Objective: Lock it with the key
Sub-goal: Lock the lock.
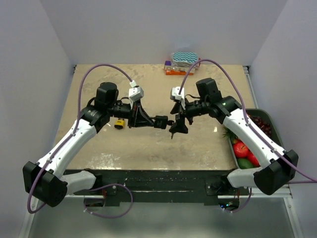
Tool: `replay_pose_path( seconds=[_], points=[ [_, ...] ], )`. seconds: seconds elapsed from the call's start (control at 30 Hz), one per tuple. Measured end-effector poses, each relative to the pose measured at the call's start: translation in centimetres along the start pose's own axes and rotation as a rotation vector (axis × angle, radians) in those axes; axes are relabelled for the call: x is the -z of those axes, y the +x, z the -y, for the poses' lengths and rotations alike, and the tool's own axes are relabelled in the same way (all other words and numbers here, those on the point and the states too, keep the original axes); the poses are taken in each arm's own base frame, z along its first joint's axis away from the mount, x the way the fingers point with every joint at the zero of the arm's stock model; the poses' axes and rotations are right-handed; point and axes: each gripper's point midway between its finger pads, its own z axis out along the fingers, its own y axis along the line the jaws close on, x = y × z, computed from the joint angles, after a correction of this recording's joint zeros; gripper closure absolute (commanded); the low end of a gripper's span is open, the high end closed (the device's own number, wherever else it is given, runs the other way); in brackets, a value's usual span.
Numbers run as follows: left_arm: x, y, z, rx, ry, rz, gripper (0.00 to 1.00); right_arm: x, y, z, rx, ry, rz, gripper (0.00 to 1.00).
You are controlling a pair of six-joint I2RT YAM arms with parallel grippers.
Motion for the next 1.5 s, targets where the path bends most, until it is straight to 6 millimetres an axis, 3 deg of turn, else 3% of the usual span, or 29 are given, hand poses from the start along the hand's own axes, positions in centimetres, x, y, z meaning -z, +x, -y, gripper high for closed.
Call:
replay_pose_path(
  seconds=[0.1,0.37,0.5,0.57,0.6,0.67,0.77,0.8,0.87,0.9,0.93,0.97,1.2,1.37,1.5],
  points=[
    [0.1,0.1,0.1,-0.023,0.006,-0.009,1.0,-0.1,-0.1,-0.1,-0.001,-0.009,0.004,0.11],
    [-0.2,0.5,-0.6,-0.034,0.014,-0.037,1.0,-1.8,-0.3,-0.6,-0.019,-0.089,0.002,0.1],
    [-0.2,0.7,-0.7,-0.036,0.015,-0.044,1.0,-2.6,-0.8,-1.3,-0.011,-0.133,0.005,0.21],
    [-0.2,0.7,-0.6,-0.038,0.015,-0.045,1.0,-2.8,-0.8,-1.6,-0.009,-0.144,0.005,0.3],
    [-0.3,0.7,-0.6,-0.04,0.016,-0.046,1.0,-2.9,-0.9,-1.7,-0.008,-0.148,0.007,0.43],
    [-0.4,0.8,-0.6,-0.045,0.015,-0.049,1.0,-3.0,-1.1,-1.8,-0.004,-0.148,0.011,0.56],
    [-0.5,0.8,-1.1,-0.055,-0.002,-0.053,1.0,-3.0,-1.1,-1.8,-0.015,-0.148,0.012,0.93],
    [-0.6,0.8,-1.3,-0.057,-0.007,-0.053,0.84,-3.1,-1.1,-1.8,-0.017,-0.146,0.012,1.0],
    [-0.6,0.7,-1.5,-0.052,-0.018,-0.053,0.6,-3.1,-1.1,-1.8,-0.035,-0.144,0.013,1.0],
    [-0.6,0.6,-1.7,-0.041,-0.031,-0.052,0.43,-3.2,-1.1,-1.7,-0.044,-0.141,0.016,1.0],
    [-0.6,0.3,-2.1,-0.033,-0.053,-0.044,0.36,-3.3,-1.1,-1.6,-0.053,-0.128,0.021,1.0],
    [-0.6,-0.1,-2.5,-0.004,-0.081,-0.029,0.19,-3.4,-0.7,-1.3,-0.073,-0.105,0.02,1.0],
    [2.0,-3.6,-7.8,0.236,-0.371,0.142,0.05,-2.6,1.2,1.8,-0.204,0.157,0.095,1.0],
    [2.6,-4.8,-9.3,0.447,-0.476,0.251,0.01,-1.9,-0.7,5.7,-0.29,0.376,0.245,1.0],
    [2.5,-6.1,-9.7,0.587,-0.486,0.342,0.01,-1.6,-1.9,7.6,-0.322,0.489,0.325,1.0]
  ],
)
